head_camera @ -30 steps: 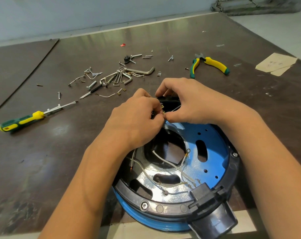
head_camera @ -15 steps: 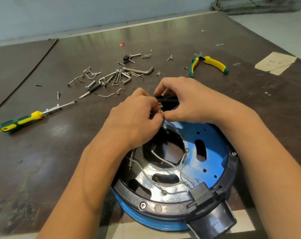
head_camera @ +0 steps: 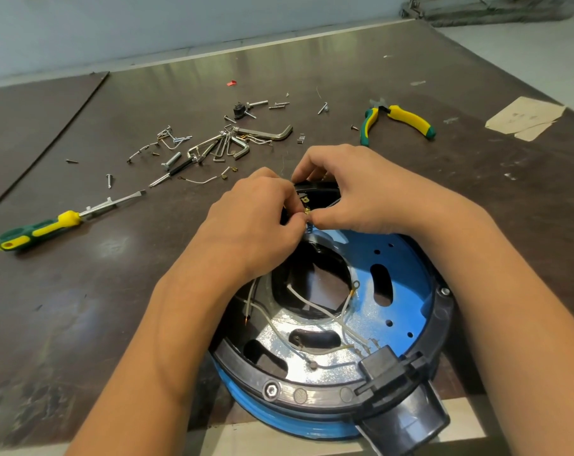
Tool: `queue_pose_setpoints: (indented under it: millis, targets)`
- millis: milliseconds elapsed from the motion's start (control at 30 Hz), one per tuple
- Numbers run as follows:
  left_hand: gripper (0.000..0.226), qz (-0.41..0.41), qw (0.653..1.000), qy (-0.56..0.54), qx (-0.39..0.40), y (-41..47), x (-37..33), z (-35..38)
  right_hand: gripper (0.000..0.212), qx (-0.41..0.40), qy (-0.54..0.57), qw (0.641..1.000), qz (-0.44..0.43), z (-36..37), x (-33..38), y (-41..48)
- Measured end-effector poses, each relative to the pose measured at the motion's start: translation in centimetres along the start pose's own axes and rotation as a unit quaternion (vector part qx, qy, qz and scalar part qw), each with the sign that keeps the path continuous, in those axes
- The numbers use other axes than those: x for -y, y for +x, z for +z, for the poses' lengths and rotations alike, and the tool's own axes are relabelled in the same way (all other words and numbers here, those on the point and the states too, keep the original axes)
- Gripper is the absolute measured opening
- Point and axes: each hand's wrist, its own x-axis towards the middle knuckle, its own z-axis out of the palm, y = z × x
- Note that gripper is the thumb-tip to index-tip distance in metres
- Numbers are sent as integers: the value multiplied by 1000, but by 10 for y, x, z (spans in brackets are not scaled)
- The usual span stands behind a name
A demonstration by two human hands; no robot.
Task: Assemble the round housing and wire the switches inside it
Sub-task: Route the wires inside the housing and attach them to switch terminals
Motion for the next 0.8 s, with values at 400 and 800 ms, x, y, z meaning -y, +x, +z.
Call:
queue_pose_setpoints:
  millis: [400,800]
  targets:
    - [9,8,999,-24,-24,-1,1,0,48,-8,-16,1000,-5,0,4,0]
    - [5,2,1000,-17,-25,-1,0,-1,51,-3,-34,999,-10,1,5,1]
